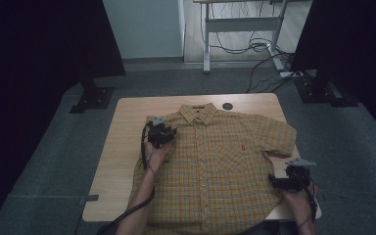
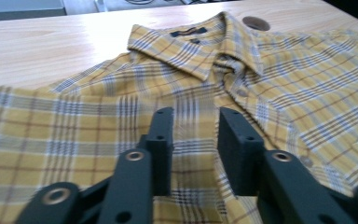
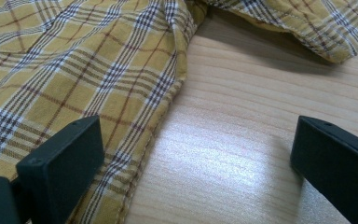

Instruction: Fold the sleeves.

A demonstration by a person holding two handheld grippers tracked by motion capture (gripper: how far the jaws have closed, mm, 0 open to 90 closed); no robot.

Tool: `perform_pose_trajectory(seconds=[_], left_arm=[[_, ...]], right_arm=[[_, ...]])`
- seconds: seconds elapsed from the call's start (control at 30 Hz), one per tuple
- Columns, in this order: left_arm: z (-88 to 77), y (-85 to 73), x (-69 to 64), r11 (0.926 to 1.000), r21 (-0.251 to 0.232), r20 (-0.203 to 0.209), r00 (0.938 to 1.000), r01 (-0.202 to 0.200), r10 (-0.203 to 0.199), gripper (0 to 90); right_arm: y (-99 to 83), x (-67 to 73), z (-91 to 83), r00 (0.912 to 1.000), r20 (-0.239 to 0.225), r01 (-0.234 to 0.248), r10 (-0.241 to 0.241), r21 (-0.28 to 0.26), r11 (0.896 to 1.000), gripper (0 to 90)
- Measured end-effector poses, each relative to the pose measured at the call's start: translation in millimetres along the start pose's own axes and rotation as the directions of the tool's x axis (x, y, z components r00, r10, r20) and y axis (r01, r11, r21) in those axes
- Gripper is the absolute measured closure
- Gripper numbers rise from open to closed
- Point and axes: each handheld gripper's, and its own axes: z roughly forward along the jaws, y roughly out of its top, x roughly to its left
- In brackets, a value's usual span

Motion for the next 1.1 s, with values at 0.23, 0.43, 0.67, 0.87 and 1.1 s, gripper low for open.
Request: perform_pose_trajectory(seconds=[0.23,0.43,0.67,0.87,1.1], left_arm=[[-0.5,-0.6,-2.2,0.9992,0.019,-0.029,0.9989,-0.036,0.036,50.7],[-7.5,-3.2,-2.2,0.9974,0.034,-0.055,0.9964,-0.063,0.065,39.4],[-14.9,-9.0,-2.9,0.9970,0.038,-0.054,0.9961,-0.067,0.069,30.0],[-21.6,-14.5,-2.1,0.9974,0.039,-0.046,0.9970,-0.060,0.062,25.7],[-33.6,-17.1,-0.7,0.9958,0.053,-0.023,0.9969,-0.074,0.075,23.7]], right_arm=[[0.0,0.0,0.0,1.0000,0.000,0.000,0.000,0.000,1.000,2.1],[0.1,0.0,0.1,1.0000,-0.001,0.001,-0.001,0.000,1.000,2.1],[0.2,0.1,0.3,1.0000,-0.003,0.005,-0.005,-0.001,1.000,2.1],[0.2,0.1,0.3,1.0000,-0.003,0.004,-0.004,-0.001,1.000,2.1],[0.2,0.1,0.3,1.0000,-0.003,0.005,-0.005,-0.001,1.000,2.1]])
